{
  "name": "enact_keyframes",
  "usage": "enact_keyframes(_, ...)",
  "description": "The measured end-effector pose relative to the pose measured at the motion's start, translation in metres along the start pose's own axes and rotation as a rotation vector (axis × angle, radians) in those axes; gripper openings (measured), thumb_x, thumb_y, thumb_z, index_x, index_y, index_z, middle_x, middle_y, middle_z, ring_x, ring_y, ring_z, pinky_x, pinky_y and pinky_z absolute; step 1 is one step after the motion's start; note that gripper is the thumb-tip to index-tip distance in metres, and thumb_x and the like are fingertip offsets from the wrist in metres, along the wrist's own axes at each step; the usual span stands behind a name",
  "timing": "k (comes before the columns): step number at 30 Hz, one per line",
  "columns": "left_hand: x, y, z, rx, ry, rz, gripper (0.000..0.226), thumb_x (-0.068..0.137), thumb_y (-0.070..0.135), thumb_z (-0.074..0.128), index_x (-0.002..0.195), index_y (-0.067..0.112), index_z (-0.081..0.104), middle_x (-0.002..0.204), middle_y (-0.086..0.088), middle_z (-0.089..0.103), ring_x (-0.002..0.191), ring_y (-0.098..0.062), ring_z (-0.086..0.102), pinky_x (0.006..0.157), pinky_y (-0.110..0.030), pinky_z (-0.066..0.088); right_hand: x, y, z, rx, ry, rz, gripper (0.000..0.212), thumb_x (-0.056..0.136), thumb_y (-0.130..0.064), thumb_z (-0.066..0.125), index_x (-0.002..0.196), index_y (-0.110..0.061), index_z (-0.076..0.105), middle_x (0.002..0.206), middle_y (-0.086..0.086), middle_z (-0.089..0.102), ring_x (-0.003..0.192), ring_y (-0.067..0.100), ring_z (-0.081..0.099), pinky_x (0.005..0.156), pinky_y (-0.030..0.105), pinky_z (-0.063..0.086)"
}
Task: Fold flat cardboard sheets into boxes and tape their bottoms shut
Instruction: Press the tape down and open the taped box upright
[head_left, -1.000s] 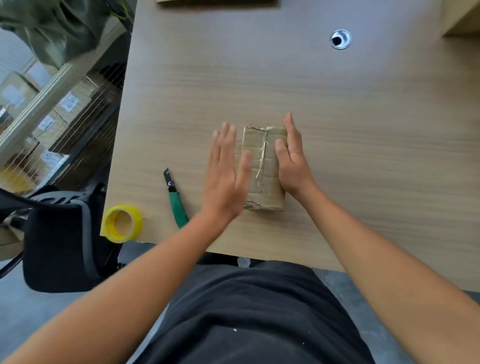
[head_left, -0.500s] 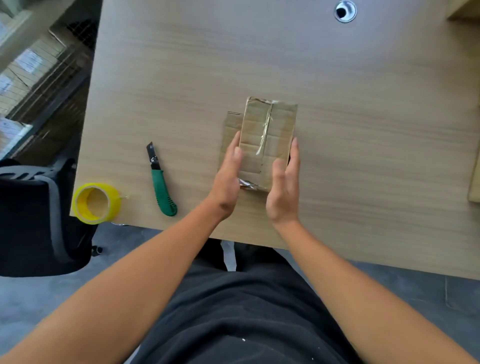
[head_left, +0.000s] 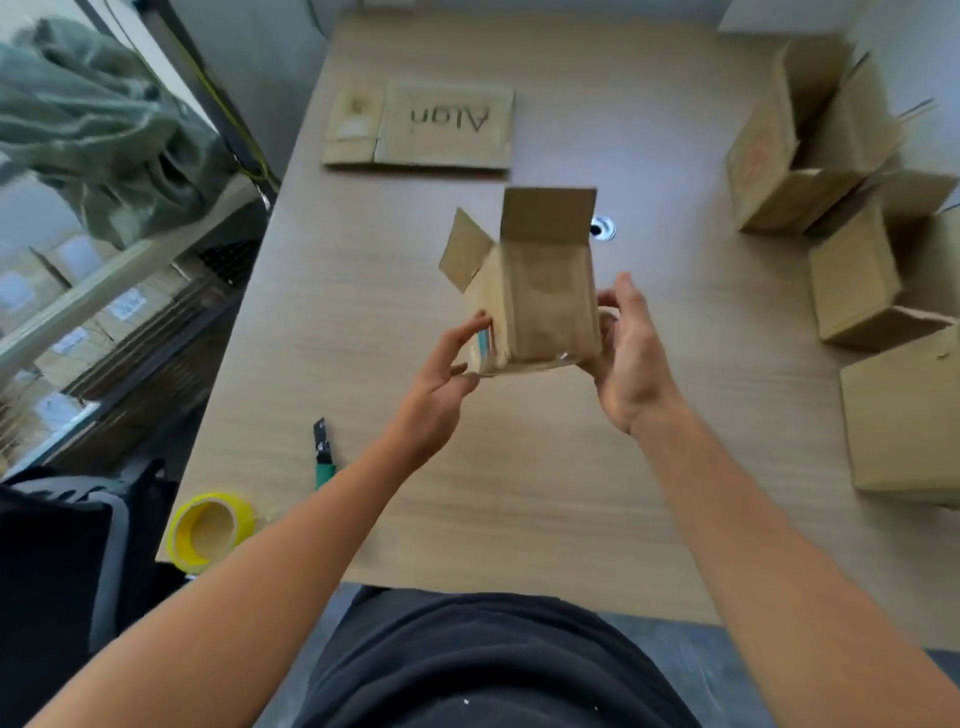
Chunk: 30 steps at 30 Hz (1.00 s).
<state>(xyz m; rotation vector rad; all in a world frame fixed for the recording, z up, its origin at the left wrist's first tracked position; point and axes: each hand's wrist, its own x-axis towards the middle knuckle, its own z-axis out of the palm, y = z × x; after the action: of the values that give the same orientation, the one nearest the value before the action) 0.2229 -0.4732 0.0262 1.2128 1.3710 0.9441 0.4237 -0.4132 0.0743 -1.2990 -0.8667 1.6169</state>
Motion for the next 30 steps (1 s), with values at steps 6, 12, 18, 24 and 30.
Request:
enact_keyframes(6, 0.002, 0.007, 0.012, -0.273, 0.021, -0.227, 0.060, 0.096, 0.058, 0.036, 0.140, 0.020, 0.048, 0.139, 0.000, 0.060, 0.130, -0.018, 0.056, 0.107, -0.042, 0.044, -0.014, 0.015, 0.002, -0.212, -0.044, 0.110, 0.066, 0.068, -0.080, 0.051, 0.113, -0.032, 0.045, 0.122, -0.006, 0.062, 0.114, 0.013, 0.058, 0.088, 0.039, 0.038)
enact_keyframes(12, -0.019, -0.013, 0.032, -0.350, 0.179, -0.458, 0.076, 0.087, 0.079, 0.044, 0.149, 0.034, 0.040, 0.137, 0.004, 0.056, 0.120, -0.019, 0.057, 0.102, -0.042, 0.049, -0.032, 0.054, -0.022, -0.258, -0.092, 0.344, 0.085, 0.066, -0.091, 0.045, 0.115, -0.023, 0.051, 0.128, 0.002, 0.061, 0.120, 0.020, 0.056, 0.104, 0.051, 0.040)
enact_keyframes(18, -0.037, -0.031, 0.039, -0.273, 0.219, -0.514, 0.024, 0.099, 0.038, 0.060, 0.120, 0.036, 0.049, 0.123, 0.003, 0.064, 0.104, -0.012, 0.064, 0.092, -0.039, 0.056, -0.045, 0.066, -0.020, -0.676, -0.071, 0.245, 0.093, 0.079, -0.061, 0.074, 0.147, -0.033, 0.017, 0.117, -0.008, 0.053, 0.107, 0.016, 0.058, 0.095, 0.038, 0.050)
enact_keyframes(24, -0.040, -0.050, 0.032, 0.729, 0.375, 0.111, 0.087, 0.080, 0.032, 0.079, 0.150, 0.025, 0.027, 0.160, -0.008, 0.016, 0.148, -0.027, 0.023, 0.115, -0.040, 0.031, -0.040, 0.079, -0.017, -0.682, 0.034, 0.161, 0.058, 0.086, -0.048, 0.050, 0.141, -0.033, 0.037, 0.112, -0.001, 0.063, 0.101, 0.024, 0.064, 0.092, 0.051, 0.055)
enact_keyframes(30, -0.032, -0.040, 0.009, 1.015, -0.012, 0.074, 0.081, 0.083, 0.077, 0.054, 0.152, 0.040, 0.035, 0.167, 0.002, 0.004, 0.154, -0.025, 0.011, 0.120, -0.049, 0.025, -0.042, 0.099, -0.062, -0.568, 0.090, 0.120, 0.070, 0.101, -0.028, 0.055, 0.154, -0.036, 0.010, 0.149, 0.005, 0.035, 0.128, 0.016, 0.043, 0.106, 0.037, 0.041)
